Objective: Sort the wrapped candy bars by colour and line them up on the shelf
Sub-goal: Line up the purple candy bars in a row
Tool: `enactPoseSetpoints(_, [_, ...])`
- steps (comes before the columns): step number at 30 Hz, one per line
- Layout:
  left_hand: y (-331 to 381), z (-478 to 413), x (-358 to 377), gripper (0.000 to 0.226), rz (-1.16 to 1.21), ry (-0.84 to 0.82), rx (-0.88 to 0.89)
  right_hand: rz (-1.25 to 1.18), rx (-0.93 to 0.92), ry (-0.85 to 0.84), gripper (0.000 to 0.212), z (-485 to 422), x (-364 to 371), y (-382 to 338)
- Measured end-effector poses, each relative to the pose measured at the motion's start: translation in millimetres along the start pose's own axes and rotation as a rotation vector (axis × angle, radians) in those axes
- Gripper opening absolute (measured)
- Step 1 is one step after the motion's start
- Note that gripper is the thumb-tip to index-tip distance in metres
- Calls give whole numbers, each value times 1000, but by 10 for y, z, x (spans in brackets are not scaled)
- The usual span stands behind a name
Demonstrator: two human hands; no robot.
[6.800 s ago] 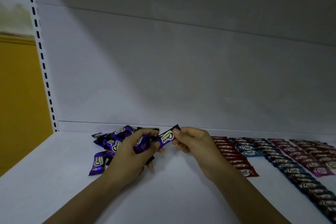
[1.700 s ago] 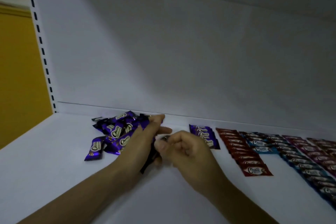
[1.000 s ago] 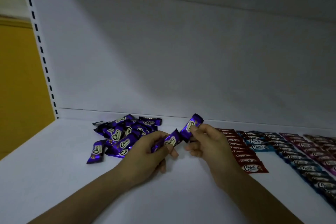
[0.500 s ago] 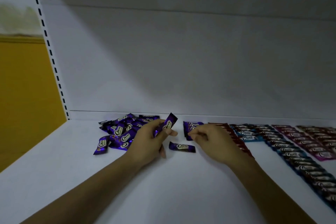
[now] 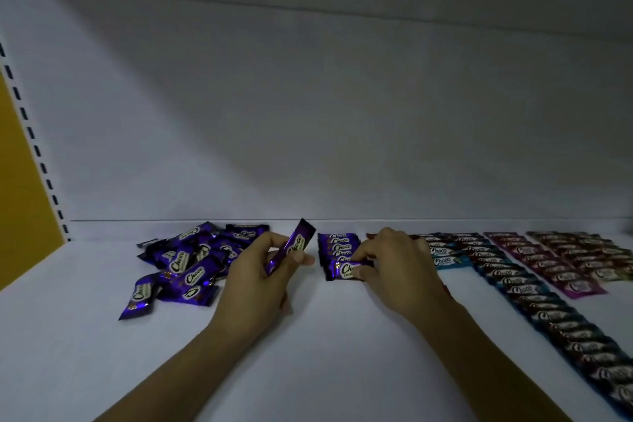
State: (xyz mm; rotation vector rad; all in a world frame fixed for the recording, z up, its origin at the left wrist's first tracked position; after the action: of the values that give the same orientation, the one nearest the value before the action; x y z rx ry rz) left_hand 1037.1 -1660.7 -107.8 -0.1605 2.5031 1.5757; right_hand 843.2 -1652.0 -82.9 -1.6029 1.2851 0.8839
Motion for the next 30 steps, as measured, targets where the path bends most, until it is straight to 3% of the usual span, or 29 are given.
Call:
enactPoseSetpoints(17, [41,-12,-24,12,11,13,-39,-44,-2,-18,21,7,16,-21])
enactPoseSetpoints(19, [72,-10,-21,13,45,-11,-40,-374,30,47,13,10,-27,-89])
enactPoseSetpoints(20, [90,-10,-20,14,70,-31,-39,-625,77,43,23,21,-48,-143])
enactPoseSetpoints(23, [137,22,-8,15,123,-87,-2,-1120,203,-169,40,43,-84,-329])
enactPoseSetpoints(25, [157,28,-8,15,127,-67,24,-1277,248,-285,45,52,-100,-395])
enactPoseSetpoints(27, [151,8,-29,24,162,-22,12,-1384,253,-292,37,41,-122,-386])
enactPoseSetpoints(30, [147,-9,-58,29,116,-58,-9,-1261,177,-215,17,54,-133,-317])
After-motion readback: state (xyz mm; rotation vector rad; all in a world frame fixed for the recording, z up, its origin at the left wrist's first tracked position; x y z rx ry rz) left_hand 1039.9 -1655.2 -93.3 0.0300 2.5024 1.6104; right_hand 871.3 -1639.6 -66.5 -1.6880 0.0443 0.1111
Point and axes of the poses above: each hand's wrist, its own z-axis away from the middle knuckle, its own x-axis out of the palm, y = z × x, the point moved 1 cm from there along -z, towards the middle knuckle
